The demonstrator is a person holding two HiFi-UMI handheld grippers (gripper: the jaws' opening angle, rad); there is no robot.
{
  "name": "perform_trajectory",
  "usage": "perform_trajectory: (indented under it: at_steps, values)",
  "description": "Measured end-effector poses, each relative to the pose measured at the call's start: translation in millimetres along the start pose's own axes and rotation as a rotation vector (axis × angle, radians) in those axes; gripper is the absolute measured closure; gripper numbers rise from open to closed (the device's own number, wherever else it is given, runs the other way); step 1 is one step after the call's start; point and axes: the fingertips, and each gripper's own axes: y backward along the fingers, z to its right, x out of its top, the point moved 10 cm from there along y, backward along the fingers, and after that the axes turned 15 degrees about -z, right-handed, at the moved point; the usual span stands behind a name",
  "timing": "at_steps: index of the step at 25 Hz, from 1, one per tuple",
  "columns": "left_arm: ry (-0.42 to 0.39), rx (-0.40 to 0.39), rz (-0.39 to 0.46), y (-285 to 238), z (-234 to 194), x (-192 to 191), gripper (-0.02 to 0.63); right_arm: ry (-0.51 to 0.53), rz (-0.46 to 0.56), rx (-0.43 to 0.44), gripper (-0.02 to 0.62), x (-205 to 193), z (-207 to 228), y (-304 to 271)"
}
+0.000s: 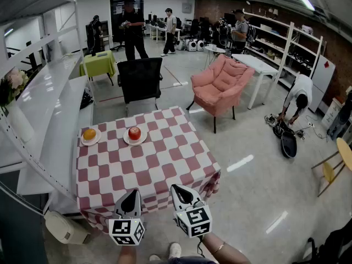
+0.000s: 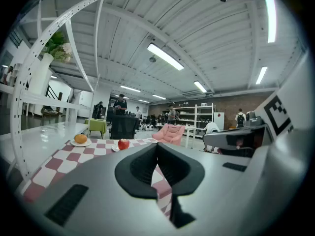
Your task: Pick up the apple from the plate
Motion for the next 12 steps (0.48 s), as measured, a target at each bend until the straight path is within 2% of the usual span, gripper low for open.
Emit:
perform_trajectory:
  at_steps: [12]
  values:
    - [0.001,0.016,0.003,-6,6,1,0.589,-0.039,-0.002,-0.012,0.586,-4,14,-4]
